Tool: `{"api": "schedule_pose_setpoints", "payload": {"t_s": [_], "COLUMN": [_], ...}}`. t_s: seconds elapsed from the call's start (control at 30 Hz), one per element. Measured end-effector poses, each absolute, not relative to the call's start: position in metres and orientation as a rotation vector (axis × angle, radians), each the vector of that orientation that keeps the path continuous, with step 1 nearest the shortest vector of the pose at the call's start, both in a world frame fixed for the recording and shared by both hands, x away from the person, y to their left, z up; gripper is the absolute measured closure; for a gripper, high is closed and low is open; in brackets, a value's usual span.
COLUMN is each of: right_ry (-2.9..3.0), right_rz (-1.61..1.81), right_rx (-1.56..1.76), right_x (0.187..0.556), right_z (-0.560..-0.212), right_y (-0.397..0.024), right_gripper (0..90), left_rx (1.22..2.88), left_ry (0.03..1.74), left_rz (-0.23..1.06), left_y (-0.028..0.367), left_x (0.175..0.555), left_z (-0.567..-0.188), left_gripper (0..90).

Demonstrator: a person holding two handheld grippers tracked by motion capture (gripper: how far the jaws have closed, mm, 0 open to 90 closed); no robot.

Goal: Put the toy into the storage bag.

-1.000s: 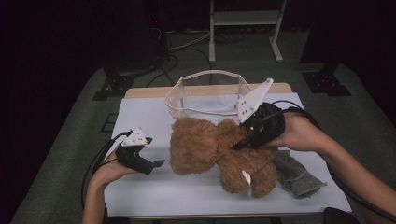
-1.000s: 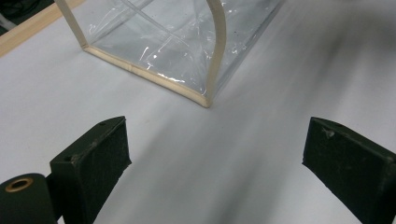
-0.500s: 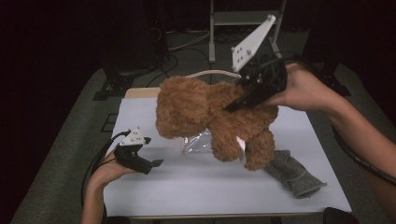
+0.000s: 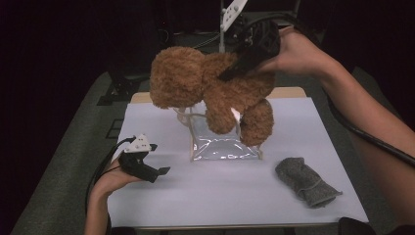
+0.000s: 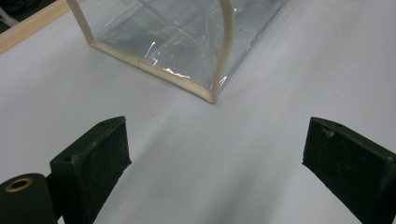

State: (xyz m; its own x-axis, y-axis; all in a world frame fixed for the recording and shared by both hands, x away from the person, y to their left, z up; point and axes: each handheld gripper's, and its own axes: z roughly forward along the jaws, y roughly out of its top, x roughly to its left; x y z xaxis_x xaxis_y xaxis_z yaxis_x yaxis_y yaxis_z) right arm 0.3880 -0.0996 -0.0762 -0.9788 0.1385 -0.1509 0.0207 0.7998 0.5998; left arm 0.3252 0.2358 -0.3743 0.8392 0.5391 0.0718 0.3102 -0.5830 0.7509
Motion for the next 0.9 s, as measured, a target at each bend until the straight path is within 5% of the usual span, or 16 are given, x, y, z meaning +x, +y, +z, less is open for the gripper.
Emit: {"api": "schedule_pose_setpoints", "payload": {"t_s": [0.9], "right_ry": [2.766], "right_rz": [0.904], "right_rx": [0.345], "right_x": [0.503], "right_z": [-0.093], "right_y": [-0.091], "right_gripper": [62.7], "left_rx": [2.248], "left_ry": [0.61], "left_rz": [0.35], "left_y": [0.237], "left_x": [0.327], "left_z": [-0.381], "left_gripper": [6.4]}}
